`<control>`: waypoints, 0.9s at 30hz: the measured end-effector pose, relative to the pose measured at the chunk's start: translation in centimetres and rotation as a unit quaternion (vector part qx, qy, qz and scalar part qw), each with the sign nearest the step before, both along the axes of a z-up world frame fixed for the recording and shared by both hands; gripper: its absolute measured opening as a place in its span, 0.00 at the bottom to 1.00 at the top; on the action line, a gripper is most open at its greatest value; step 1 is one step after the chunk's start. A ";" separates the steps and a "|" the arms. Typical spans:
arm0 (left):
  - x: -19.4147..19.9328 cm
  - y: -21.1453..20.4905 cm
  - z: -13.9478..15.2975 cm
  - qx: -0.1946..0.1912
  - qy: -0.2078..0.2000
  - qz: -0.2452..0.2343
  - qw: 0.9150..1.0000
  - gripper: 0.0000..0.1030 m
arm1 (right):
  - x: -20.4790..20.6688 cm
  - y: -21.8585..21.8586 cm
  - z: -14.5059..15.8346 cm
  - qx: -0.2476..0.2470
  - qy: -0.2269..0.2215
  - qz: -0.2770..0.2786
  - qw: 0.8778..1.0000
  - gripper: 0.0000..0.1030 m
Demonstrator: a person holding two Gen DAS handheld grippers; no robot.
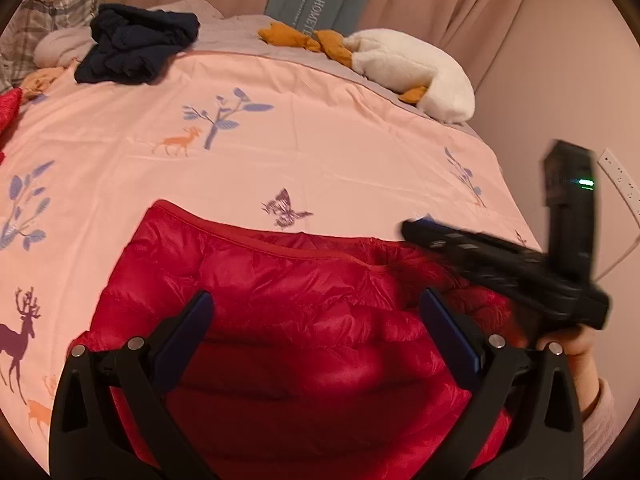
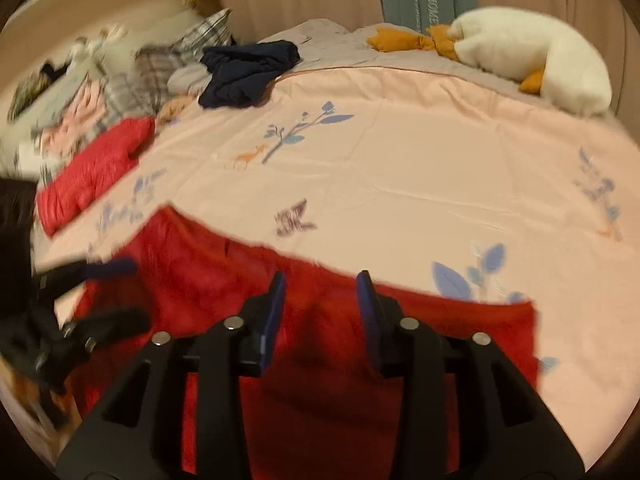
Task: Fold large clothes
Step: 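Grasp the red jacket hem with both tools and lift it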
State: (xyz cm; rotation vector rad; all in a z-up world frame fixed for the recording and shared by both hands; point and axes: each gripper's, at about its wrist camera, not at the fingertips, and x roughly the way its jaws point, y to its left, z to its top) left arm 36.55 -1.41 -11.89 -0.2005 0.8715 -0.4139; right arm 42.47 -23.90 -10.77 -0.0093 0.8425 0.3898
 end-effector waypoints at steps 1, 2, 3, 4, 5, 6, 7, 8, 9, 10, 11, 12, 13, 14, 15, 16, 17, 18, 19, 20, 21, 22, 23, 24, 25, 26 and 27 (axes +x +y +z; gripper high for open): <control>-0.1 -0.2 -0.1 0.002 0.002 -0.007 1.000 0.99 | -0.9 -0.3 0.0 -0.004 0.005 0.007 1.000 0.40; -0.2 -0.7 -0.1 0.013 0.002 -0.021 1.000 0.99 | -1.1 -0.6 -0.2 -0.004 0.011 0.009 1.000 0.42; -0.2 -1.4 -0.3 0.026 0.003 -0.035 0.999 0.99 | -1.3 -0.7 -0.5 -0.004 0.018 0.010 1.000 0.43; -0.2 -2.1 -0.5 0.040 0.005 -0.049 0.998 0.99 | -1.4 -0.7 -1.1 -0.013 0.028 0.010 0.999 0.43; -0.1 -3.0 -0.9 0.058 0.009 -0.061 0.996 0.99 | -1.3 -0.5 -1.6 -0.024 0.031 0.007 0.999 0.43; 0.2 -3.8 -1.5 0.075 0.015 -0.063 0.995 0.99 | -1.1 -0.4 -2.4 -0.038 0.037 0.000 0.999 0.43; 0.7 -4.4 -2.2 0.088 0.023 -0.060 0.994 0.99 | -0.8 -0.4 -3.2 -0.041 0.045 -0.004 0.998 0.43; 1.1 -4.4 -2.6 0.094 0.026 -0.054 0.994 0.99 | -0.6 -0.5 -3.7 -0.041 0.048 -0.007 0.998 0.43; 1.8 -4.4 -3.2 0.104 0.031 -0.042 0.993 0.99 | -0.3 -0.5 -4.1 -0.044 0.047 -0.012 0.998 0.43; 2.3 -4.1 -3.6 0.108 0.037 -0.033 0.993 0.99 | 0.0 -0.6 -4.4 -0.043 0.047 -0.019 0.998 0.43; 3.1 -3.6 -4.2 0.105 0.046 -0.017 0.993 0.99 | 0.4 -1.0 -4.6 -0.034 0.052 -0.029 0.998 0.43; 3.5 -2.9 -4.3 0.105 0.048 -0.003 0.993 0.99 | 0.7 -1.3 -4.8 -0.027 0.053 -0.036 0.998 0.43; 4.0 -2.2 -4.3 0.106 0.051 0.015 0.993 0.99 | 0.9 -1.7 -4.8 -0.024 0.050 -0.048 0.997 0.43; 4.4 -1.5 -4.2 0.106 0.052 0.030 0.993 0.99 | 1.2 -2.1 -4.8 -0.020 0.050 -0.057 0.997 0.43; 4.8 -0.8 -4.2 0.105 0.053 0.042 0.992 0.99 | 1.4 -2.5 -4.8 -0.013 0.051 -0.068 0.996 0.43; 5.3 0.1 -4.1 0.096 0.054 0.053 0.993 0.99 | 1.3 -3.1 -4.5 -0.006 0.047 -0.085 0.995 0.43; 5.5 0.6 -4.0 0.095 0.052 0.062 0.992 0.99 | 1.1 -3.4 -4.2 -0.006 0.040 -0.094 0.995 0.43; 5.7 1.2 -3.9 0.105 0.046 0.079 0.990 0.99 | 0.7 -3.6 -3.8 -0.010 0.030 -0.103 0.994 0.43; 5.6 1.8 -3.6 0.111 0.040 0.094 0.989 0.99 | -0.1 -3.9 -3.1 -0.018 0.015 -0.112 0.993 0.43; 5.4 2.3 -3.2 0.105 0.037 0.099 0.989 0.99 | -0.9 -4.1 -2.5 -0.023 0.004 -0.114 0.993 0.45; 5.0 3.0 -2.8 0.098 0.032 0.104 0.989 0.99 | -1.6 -4.2 -2.1 -0.027 -0.006 -0.114 0.993 0.48; 4.5 3.4 -2.5 0.097 0.028 0.107 0.989 0.99 | -2.7 -4.4 -1.5 -0.028 -0.018 -0.112 0.993 0.48; 3.8 3.8 -2.0 0.100 0.020 0.109 0.989 0.99 | -3.6 -4.4 -1.1 -0.027 -0.026 -0.110 0.993 0.52; 2.9 4.1 -1.6 0.103 0.012 0.106 0.989 0.99 | -4.8 -4.5 -0.6 -0.023 -0.036 -0.107 0.993 0.54; 2.0 4.4 -1.2 0.106 0.005 0.102 0.989 0.99 | -6.0 -4.4 -0.3 -0.019 -0.041 -0.101 0.994 0.55; 1.2 4.5 -1.0 0.107 -0.001 0.097 0.990 0.99 | -6.9 -4.3 -0.2 -0.016 -0.045 -0.097 0.994 0.56; 0.3 4.5 -0.7 0.106 -0.007 0.091 0.990 0.99 | -8.1 -4.2 -0.1 -0.014 -0.049 -0.094 0.994 0.59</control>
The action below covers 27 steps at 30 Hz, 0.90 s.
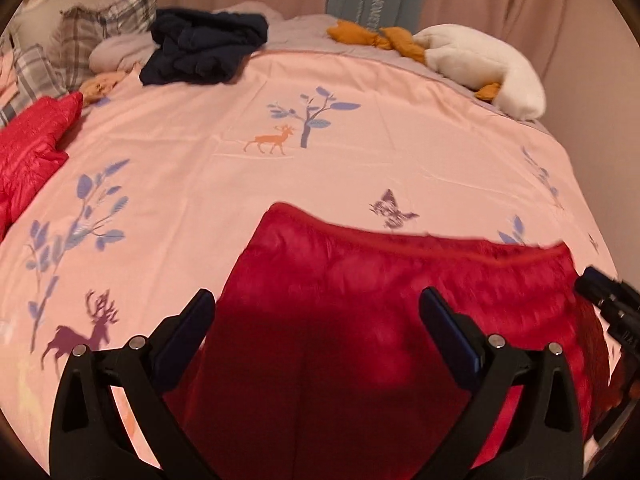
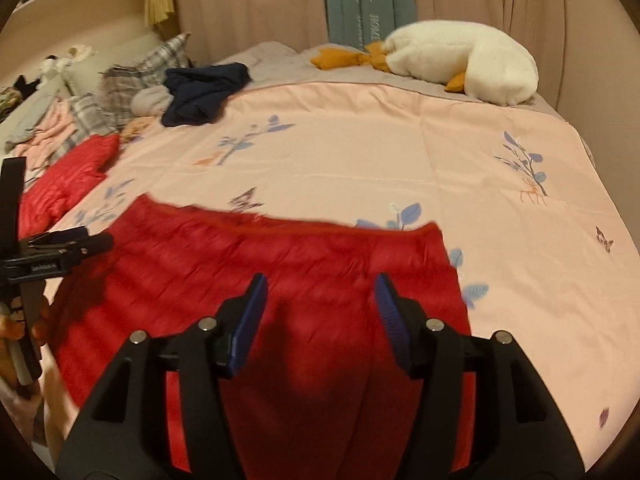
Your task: Fold large clothes
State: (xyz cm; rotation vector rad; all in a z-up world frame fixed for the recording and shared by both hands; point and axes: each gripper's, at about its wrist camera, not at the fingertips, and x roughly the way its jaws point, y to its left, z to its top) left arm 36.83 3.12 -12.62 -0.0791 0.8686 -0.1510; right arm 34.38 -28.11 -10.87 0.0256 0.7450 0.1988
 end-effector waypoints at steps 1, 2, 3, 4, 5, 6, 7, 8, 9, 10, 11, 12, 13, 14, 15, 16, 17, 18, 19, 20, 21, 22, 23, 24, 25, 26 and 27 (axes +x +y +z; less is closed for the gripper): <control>-1.0 0.0 0.2 0.000 -0.005 -0.009 1.000 0.99 | -0.9 0.1 0.0 0.001 -0.002 0.003 1.000 0.61; -2.3 -0.2 0.4 0.002 -0.010 -0.021 1.000 0.99 | -2.2 0.4 -0.1 0.001 -0.006 0.007 1.000 0.63; -3.3 -0.4 0.5 0.005 -0.015 -0.028 0.999 0.99 | -3.4 0.7 -0.3 0.000 -0.010 0.010 1.000 0.65; -4.4 -0.6 0.5 0.006 -0.020 -0.037 0.999 0.99 | -4.4 1.0 -0.7 0.000 -0.010 0.011 1.000 0.66; -5.4 -0.9 0.4 0.007 -0.024 -0.045 0.999 0.99 | -5.2 1.3 -1.0 0.000 -0.009 0.012 1.000 0.67; -6.5 -1.2 0.4 0.007 -0.029 -0.051 0.998 0.99 | -6.0 1.6 -1.3 -0.001 -0.010 0.011 1.000 0.68; -7.5 -1.4 0.3 0.007 -0.033 -0.056 0.998 0.99 | -6.7 1.9 -1.7 0.001 -0.009 0.013 1.000 0.68; -8.2 -1.5 0.1 0.007 -0.034 -0.058 0.998 0.99 | -7.2 2.2 -2.1 0.002 -0.007 0.016 1.000 0.68; -9.0 -1.7 0.0 0.006 -0.038 -0.059 0.997 0.99 | -7.7 2.5 -2.4 0.000 -0.006 0.016 1.000 0.69; -9.7 -1.8 -0.2 0.007 -0.043 -0.059 0.997 0.99 | -8.0 2.9 -3.0 -0.008 -0.006 0.014 1.000 0.69; -10.4 -2.1 -0.4 0.011 -0.046 -0.062 0.997 0.99 | -8.2 3.1 -3.4 -0.013 -0.004 0.013 1.000 0.69; -10.8 -2.4 -0.7 0.017 -0.047 -0.065 0.997 0.99 | -8.2 3.1 -3.7 -0.014 -0.001 0.011 1.000 0.70; -11.2 -2.7 -1.2 0.025 -0.048 -0.067 0.996 0.99 | -8.2 3.0 -4.1 -0.010 0.002 0.007 1.000 0.70; -11.2 -2.9 -1.6 0.029 -0.043 -0.068 0.996 0.99 | -8.2 2.9 -4.2 -0.010 0.003 0.005 1.000 0.70; -11.2 -3.0 -2.2 0.033 -0.038 -0.068 0.996 0.99 | -8.2 2.7 -4.4 -0.011 0.003 0.002 1.000 0.70; -11.3 -2.9 -2.5 0.035 -0.038 -0.067 0.996 0.99 | -8.2 2.3 -4.5 -0.011 0.004 -0.006 1.000 0.70; -11.4 -2.9 -2.9 0.040 -0.039 -0.067 0.996 0.99 | -8.2 1.9 -4.6 -0.009 0.006 -0.010 1.000 0.70; -11.4 -2.8 -3.1 0.044 -0.039 -0.066 0.996 0.99 | -8.3 1.6 -4.6 -0.005 0.007 -0.011 1.000 0.68; -11.3 -2.5 -3.2 0.044 -0.038 -0.064 0.996 0.99 | -8.4 1.1 -4.6 0.003 0.009 -0.012 1.000 0.68; -11.3 -2.2 -3.2 0.041 -0.035 -0.061 0.997 0.99 | -8.6 0.6 -4.6 0.008 0.011 -0.018 1.000 0.68; -11.3 -1.9 -3.2 0.039 -0.033 -0.057 0.997 0.99 | -8.7 0.3 -4.6 -0.001 0.011 -0.030 0.999 0.68; -11.4 -1.6 -3.2 0.039 -0.032 -0.053 0.997 0.99 | -9.0 -0.3 -4.5 -0.005 0.010 -0.041 0.999 0.68; -11.5 -1.2 -3.1 0.038 -0.030 -0.048 0.998 0.99 | -9.2 -0.6 -4.4 -0.001 0.011 -0.045 0.999 0.68; -11.6 -0.8 -3.0 0.036 -0.029 -0.044 0.998 0.99 | -9.5 -1.1 -4.2 0.010 0.011 -0.049 0.999 0.68; -11.8 -0.5 -2.9 0.034 -0.028 -0.042 0.998 0.99 | -9.7 -1.4 -4.1 0.015 0.010 -0.051 0.999 0.69; -12.0 -0.1 -2.7 0.033 -0.029 -0.038 0.998 0.99 | -10.1 -1.7 -3.8 0.017 0.008 -0.056 0.998 0.69; -12.3 0.2 -2.6 0.033 -0.030 -0.035 0.998 0.99 | -10.3 -1.9 -3.7 0.015 0.006 -0.056 0.998 0.69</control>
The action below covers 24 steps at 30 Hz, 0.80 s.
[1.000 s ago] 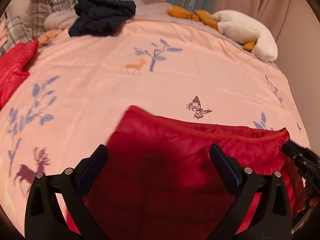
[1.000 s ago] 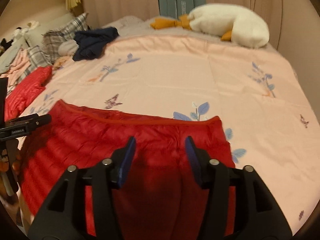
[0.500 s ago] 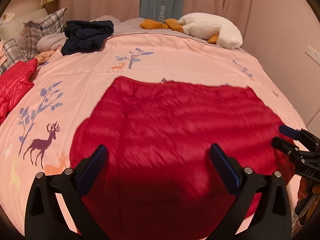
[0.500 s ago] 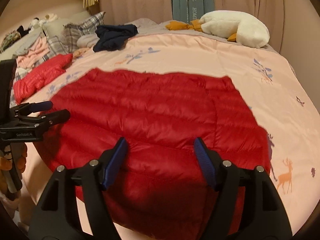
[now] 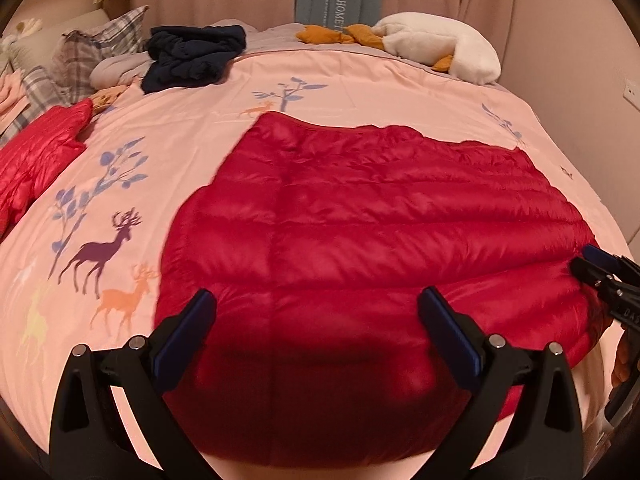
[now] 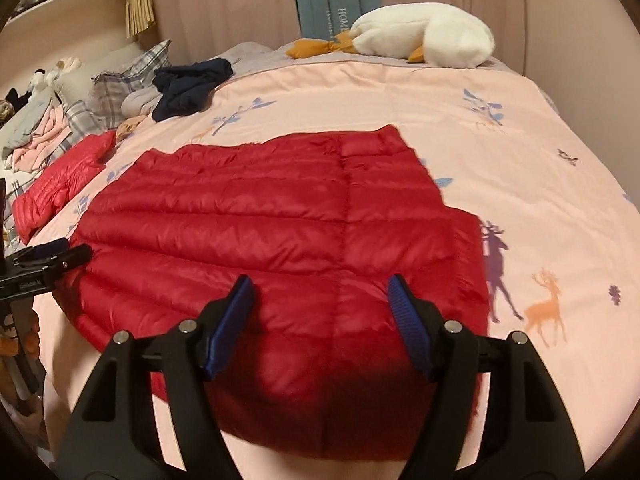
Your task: Fold large clothes
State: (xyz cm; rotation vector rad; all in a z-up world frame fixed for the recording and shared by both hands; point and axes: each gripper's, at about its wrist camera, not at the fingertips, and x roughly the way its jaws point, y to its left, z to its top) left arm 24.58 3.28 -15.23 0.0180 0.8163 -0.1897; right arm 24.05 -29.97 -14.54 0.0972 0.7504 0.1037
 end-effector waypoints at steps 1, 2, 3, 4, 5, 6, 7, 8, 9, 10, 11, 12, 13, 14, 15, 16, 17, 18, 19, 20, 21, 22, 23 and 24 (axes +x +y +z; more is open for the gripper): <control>-0.2 0.2 0.1 0.000 -0.001 0.002 1.000 0.99 | -0.2 0.0 0.0 -0.003 0.000 0.001 1.000 0.69; -0.4 0.5 0.1 0.001 -0.001 0.006 1.000 0.99 | -0.3 0.0 -0.1 -0.011 0.002 0.003 1.000 0.69; -0.5 0.7 0.1 0.000 -0.001 0.007 1.000 0.99 | -0.3 0.0 -0.3 -0.015 0.005 0.001 1.000 0.69; -0.6 0.9 -0.1 0.001 0.002 0.008 1.000 0.99 | -0.3 -0.2 -0.5 -0.016 0.011 -0.002 1.000 0.69; -0.5 1.0 -0.3 0.001 0.005 0.010 1.000 0.99 | -0.3 -0.5 -0.7 -0.011 0.015 -0.005 1.000 0.69; -0.5 1.2 -0.5 0.000 0.010 0.013 1.000 0.99 | -0.4 -0.7 -0.8 -0.006 0.017 -0.007 1.000 0.69; -0.5 1.4 -0.7 -0.004 0.015 0.015 1.000 0.99 | -0.4 -0.9 -0.8 -0.004 0.018 -0.008 1.000 0.69; -0.5 1.5 -0.8 -0.008 0.018 0.016 1.000 0.99 | -0.5 -1.1 -0.9 -0.005 0.020 -0.012 1.000 0.69; -0.5 1.6 -0.9 -0.010 0.020 0.018 1.000 0.99 | -0.6 -1.3 -0.9 -0.007 0.021 -0.016 1.000 0.69; -0.6 1.7 -0.9 -0.011 0.021 0.019 1.000 0.99 | -0.6 -1.5 -0.9 -0.008 0.023 -0.018 1.000 0.69; -0.7 1.8 -0.9 -0.011 0.023 0.019 0.999 0.99 | -0.7 -1.7 -1.0 -0.009 0.024 -0.019 0.999 0.69; -0.8 1.9 -0.9 -0.012 0.025 0.019 0.999 0.99 | -0.8 -1.8 -1.0 -0.009 0.025 -0.021 0.999 0.69; -0.8 2.1 -1.0 -0.013 0.028 0.020 0.999 0.99 | -0.9 -2.1 -1.1 -0.010 0.026 -0.023 0.999 0.69; -0.8 2.2 -1.1 -0.015 0.030 0.021 0.999 0.99 | -1.1 -2.3 -1.2 -0.010 0.028 -0.026 0.999 0.69; -0.9 2.4 -1.2 -0.017 0.032 0.022 0.999 0.99 | -1.2 -2.5 -1.3 -0.010 0.029 -0.030 0.999 0.69; -0.9 2.5 -1.3 -0.017 0.033 0.023 0.999 0.99 | -1.3 -2.7 -1.3 -0.010 0.029 -0.033 0.999 0.69; -1.0 2.6 -1.4 -0.017 0.033 0.024 0.999 0.99 | -1.4 -3.1 -1.4 -0.011 0.031 -0.039 0.999 0.69; -1.0 2.7 -1.4 -0.016 0.032 0.025 0.999 0.99 | -1.5 -3.5 -1.5 -0.007 0.034 -0.045 0.998 0.70; -1.1 2.8 -1.4 -0.016 0.033 0.026 0.999 0.99 | -1.6 -3.9 -1.5 0.002 0.036 -0.047 0.998 0.70; -1.1 2.9 -1.4 -0.017 0.034 0.026 0.999 0.99 | -1.8 -4.5 -1.6 0.012 0.040 -0.054 0.998 0.70; -1.2 3.0 -1.4 -0.019 0.034 0.027 0.999 0.99 | -1.9 -4.9 -1.7 0.012 0.041 -0.061 0.997 0.70; -1.3 3.2 -1.5 -0.019 0.034 0.029 0.999 0.99 | -2.1 -5.4 -1.7 0.011 0.041 -0.068 0.997 0.70; -1.3 3.3 -1.4 -0.019 0.034 0.031 0.999 0.99 | -2.2 -5.7 -1.7 0.013 0.041 -0.071 0.997 0.70; -1.4 3.5 -1.4 -0.020 0.034 0.034 0.999 0.99 | -2.4 -6.0 -1.7 0.018 0.041 -0.074 0.996 0.70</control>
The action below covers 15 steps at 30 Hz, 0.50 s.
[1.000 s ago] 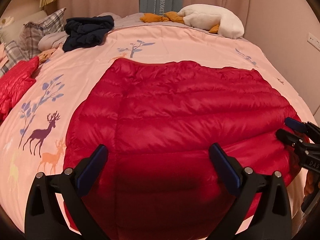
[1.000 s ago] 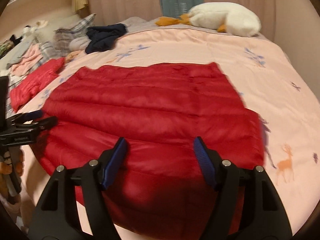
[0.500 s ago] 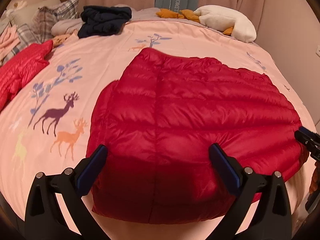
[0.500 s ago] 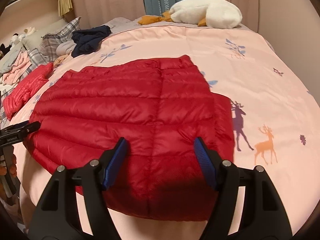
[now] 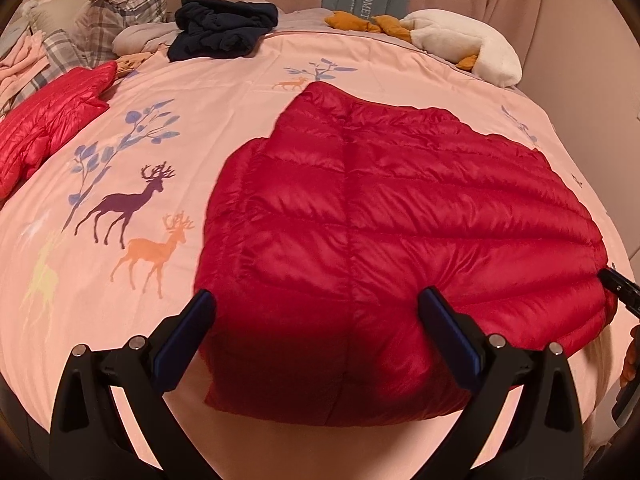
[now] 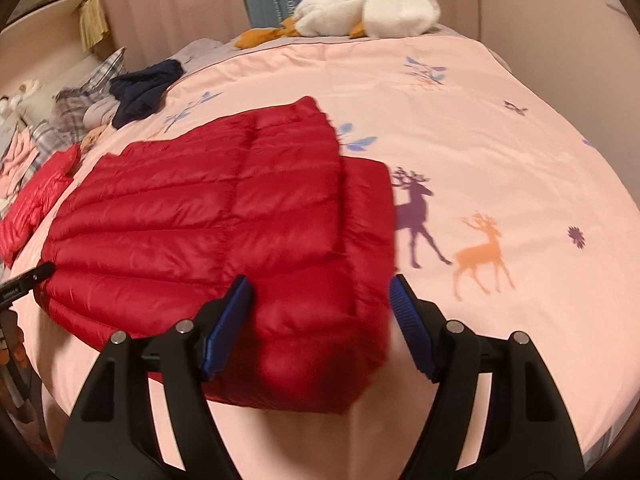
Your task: Fold large clothes
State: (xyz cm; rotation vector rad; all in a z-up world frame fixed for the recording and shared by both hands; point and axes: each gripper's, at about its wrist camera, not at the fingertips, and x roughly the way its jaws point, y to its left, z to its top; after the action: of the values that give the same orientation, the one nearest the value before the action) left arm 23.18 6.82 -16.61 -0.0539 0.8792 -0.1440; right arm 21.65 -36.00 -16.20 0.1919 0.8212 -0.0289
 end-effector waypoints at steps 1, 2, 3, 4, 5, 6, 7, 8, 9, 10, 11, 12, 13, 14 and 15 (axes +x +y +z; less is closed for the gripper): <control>0.0 0.2 0.0 -0.001 0.000 0.002 1.000 0.99 | -0.2 -0.3 0.0 0.004 0.000 -0.003 1.000 0.70; -0.1 0.6 0.0 -0.001 0.001 0.006 1.000 0.99 | -0.3 -0.6 0.1 0.005 -0.001 -0.007 1.000 0.71; -0.2 1.0 0.0 -0.003 0.002 0.010 1.000 0.99 | -0.5 -0.8 0.2 0.004 -0.002 -0.011 1.000 0.72; -0.2 1.2 0.0 -0.004 0.003 0.013 1.000 0.99 | -0.6 -1.1 0.3 0.002 -0.003 -0.015 1.000 0.72; -0.3 1.6 0.1 -0.004 0.004 0.018 1.000 0.99 | -0.6 -1.4 0.4 0.003 -0.004 -0.019 1.000 0.72; -0.3 1.9 0.1 -0.004 0.003 0.021 1.000 0.99 | -0.7 -1.6 0.6 0.005 -0.005 -0.023 1.000 0.72; -0.3 2.2 0.2 -0.003 0.003 0.024 1.000 0.99 | -0.7 -1.8 0.6 0.007 -0.006 -0.025 1.000 0.72; -0.4 2.6 0.3 -0.002 0.002 0.030 1.000 0.99 | -0.7 -2.0 0.8 0.010 -0.008 -0.027 1.000 0.72; -0.4 2.8 0.4 -0.004 0.002 0.033 0.999 0.99 | -0.7 -2.2 0.9 0.013 -0.009 -0.030 0.999 0.73; -0.4 3.1 0.5 -0.006 0.002 0.036 0.999 0.99 | -0.7 -2.4 1.0 0.016 -0.010 -0.032 0.999 0.74; -0.4 3.4 0.6 -0.010 0.003 0.040 0.999 0.99 | -0.7 -2.5 1.0 0.018 -0.010 -0.034 0.999 0.75; -0.4 3.7 0.7 -0.014 0.003 0.043 0.999 0.99 | -0.7 -2.7 1.1 0.021 -0.010 -0.036 0.999 0.76; -0.4 3.8 0.8 -0.017 0.003 0.044 0.999 0.99 | -0.7 -2.8 1.1 0.027 -0.011 -0.036 0.999 0.76; -0.3 4.0 0.9 -0.018 0.003 0.047 0.999 0.99 | -0.6 -3.0 1.1 0.032 -0.012 -0.036 0.999 0.78; -0.3 4.1 1.0 -0.018 0.001 0.048 0.999 0.99 | -0.6 -3.1 1.2 0.038 -0.013 -0.037 0.998 0.79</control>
State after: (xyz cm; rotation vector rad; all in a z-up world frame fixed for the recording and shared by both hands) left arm 22.85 10.91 -15.59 -0.1295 0.8748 -0.0688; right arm 21.04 -39.14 -15.02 0.2945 0.7892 -0.0651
